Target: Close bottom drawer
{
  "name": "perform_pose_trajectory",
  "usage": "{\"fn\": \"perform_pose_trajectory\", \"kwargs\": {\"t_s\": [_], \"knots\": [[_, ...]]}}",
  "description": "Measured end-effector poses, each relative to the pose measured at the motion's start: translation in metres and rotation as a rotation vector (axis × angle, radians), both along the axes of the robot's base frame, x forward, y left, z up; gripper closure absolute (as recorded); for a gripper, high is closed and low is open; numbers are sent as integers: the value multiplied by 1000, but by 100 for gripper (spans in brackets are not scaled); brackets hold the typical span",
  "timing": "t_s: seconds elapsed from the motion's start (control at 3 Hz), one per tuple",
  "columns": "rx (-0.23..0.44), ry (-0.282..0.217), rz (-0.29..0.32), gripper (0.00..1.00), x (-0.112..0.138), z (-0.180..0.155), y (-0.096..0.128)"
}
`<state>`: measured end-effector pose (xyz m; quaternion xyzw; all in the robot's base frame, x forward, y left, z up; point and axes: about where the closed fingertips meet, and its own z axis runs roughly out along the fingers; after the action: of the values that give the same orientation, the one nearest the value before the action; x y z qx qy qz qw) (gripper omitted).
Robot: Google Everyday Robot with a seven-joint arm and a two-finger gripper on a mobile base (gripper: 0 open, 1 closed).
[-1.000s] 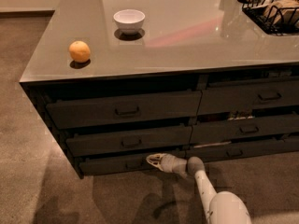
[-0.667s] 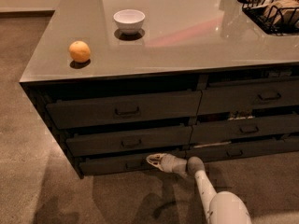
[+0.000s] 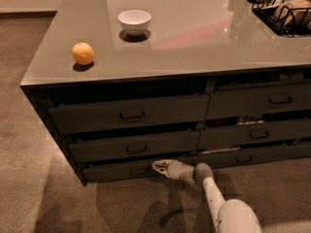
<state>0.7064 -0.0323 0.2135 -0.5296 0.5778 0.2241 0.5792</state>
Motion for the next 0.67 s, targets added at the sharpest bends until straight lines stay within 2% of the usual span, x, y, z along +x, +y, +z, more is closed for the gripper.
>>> {"fn": "perform_pose_trajectory", "kwargs": {"t_s": [0.33, 0.67], "knots": [[0, 0, 0, 58, 0, 0, 0], [0, 0, 3, 30, -2, 3, -3]]}}
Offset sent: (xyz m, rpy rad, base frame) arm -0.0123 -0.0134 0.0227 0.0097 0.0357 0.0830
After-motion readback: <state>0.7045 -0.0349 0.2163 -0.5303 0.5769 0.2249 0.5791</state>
